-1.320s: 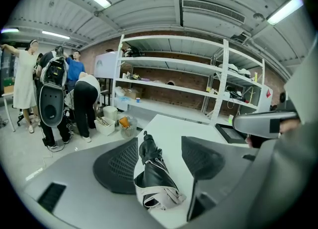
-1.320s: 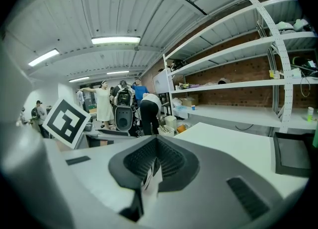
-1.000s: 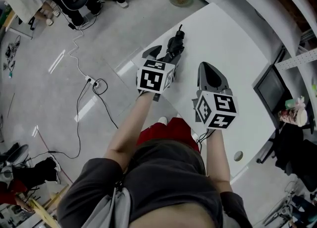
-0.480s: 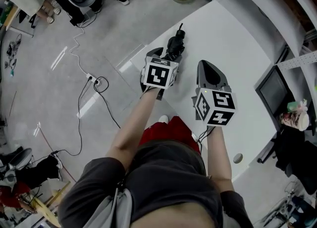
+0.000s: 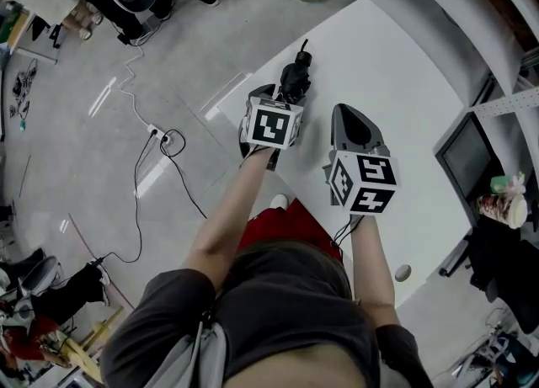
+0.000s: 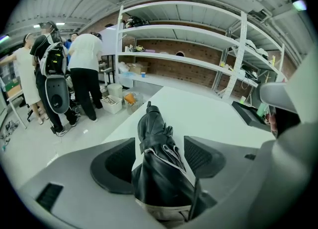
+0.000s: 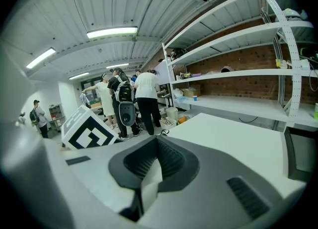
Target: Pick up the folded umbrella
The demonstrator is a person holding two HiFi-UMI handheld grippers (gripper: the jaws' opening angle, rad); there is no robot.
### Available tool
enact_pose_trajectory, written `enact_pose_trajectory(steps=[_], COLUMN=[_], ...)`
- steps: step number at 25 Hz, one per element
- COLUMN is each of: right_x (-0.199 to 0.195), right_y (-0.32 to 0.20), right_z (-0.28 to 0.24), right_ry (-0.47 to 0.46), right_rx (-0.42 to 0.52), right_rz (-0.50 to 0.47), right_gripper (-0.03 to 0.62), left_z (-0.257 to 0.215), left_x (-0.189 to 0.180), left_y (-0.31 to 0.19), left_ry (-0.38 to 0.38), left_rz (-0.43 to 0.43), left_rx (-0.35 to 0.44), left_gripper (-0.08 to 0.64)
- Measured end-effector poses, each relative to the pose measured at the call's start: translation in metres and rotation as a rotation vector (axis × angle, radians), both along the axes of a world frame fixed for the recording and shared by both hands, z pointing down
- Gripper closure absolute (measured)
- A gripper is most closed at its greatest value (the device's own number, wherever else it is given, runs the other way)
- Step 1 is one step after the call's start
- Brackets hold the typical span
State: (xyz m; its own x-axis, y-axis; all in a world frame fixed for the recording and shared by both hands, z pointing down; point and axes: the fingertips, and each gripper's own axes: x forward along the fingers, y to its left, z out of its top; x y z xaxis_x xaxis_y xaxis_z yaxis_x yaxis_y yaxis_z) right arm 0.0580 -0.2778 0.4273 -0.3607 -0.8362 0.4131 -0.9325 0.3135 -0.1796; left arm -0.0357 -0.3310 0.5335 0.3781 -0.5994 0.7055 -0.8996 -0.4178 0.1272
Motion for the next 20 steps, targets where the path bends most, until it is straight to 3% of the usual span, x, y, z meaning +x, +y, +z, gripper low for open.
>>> enact_pose_trajectory(steps=[7, 20], right_x=[-0.001, 0.002], right_y=[-0.008, -0.017], right_z=[0.008, 0.021], right_ry=[-0.002, -0.014], right_rx=[-0.021, -0.052], right_rz=[-0.013, -0.030], right_gripper=[0.574, 0.574], left_z=[0.013, 0.034], left_x=[-0.003, 0.004], left_y=[-0.010, -0.010], left_ry=[-0.029, -0.079], left_rz=[-0.006, -0.002], left_rx=[-0.017, -0.119], left_gripper=[0.265, 0.265])
